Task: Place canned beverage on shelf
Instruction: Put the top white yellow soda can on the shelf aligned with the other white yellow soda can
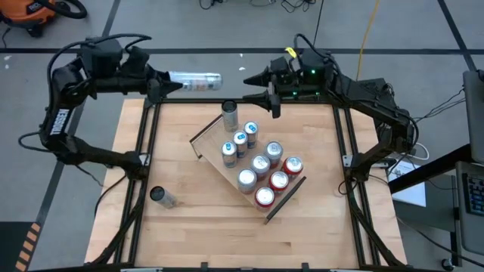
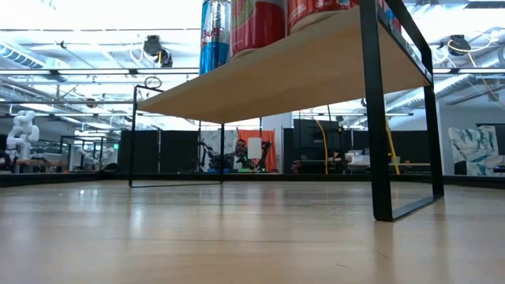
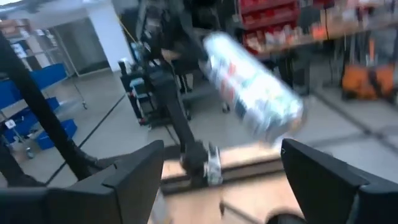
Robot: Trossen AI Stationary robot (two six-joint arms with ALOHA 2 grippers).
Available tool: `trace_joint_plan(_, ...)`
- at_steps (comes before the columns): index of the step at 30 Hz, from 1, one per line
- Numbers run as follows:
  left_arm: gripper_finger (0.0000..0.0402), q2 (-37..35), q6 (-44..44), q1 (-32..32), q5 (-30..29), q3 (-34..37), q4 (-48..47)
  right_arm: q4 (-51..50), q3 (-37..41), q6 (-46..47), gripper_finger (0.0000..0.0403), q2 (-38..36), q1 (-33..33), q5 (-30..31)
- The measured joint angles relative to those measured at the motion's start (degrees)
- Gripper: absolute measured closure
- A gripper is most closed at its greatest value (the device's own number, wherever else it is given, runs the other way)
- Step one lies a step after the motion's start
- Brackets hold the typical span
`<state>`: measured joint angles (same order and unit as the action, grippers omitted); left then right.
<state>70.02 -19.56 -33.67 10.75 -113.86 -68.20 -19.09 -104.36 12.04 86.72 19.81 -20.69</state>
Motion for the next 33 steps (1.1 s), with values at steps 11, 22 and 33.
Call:
trace_joint_plan(11,0.0152,0.2,4.3,11.5,0.1,0.0,4.0,6.0,0.0,-0.5,0.0025,0.3,-1.2,2.4)
trace_joint_plan(22,0.0152,0.2,18.2,17.2,0.8,0.0,11.3,8.6,0.0,9.3,0.001,1.3,-4.2,-2.1)
trace_joint_plan(33,0.0152,1.5,32.6,18.5,1.0,0.0,11.6,8.6,0.0,18.1,0.0009,1.3,-5.7,-0.7)
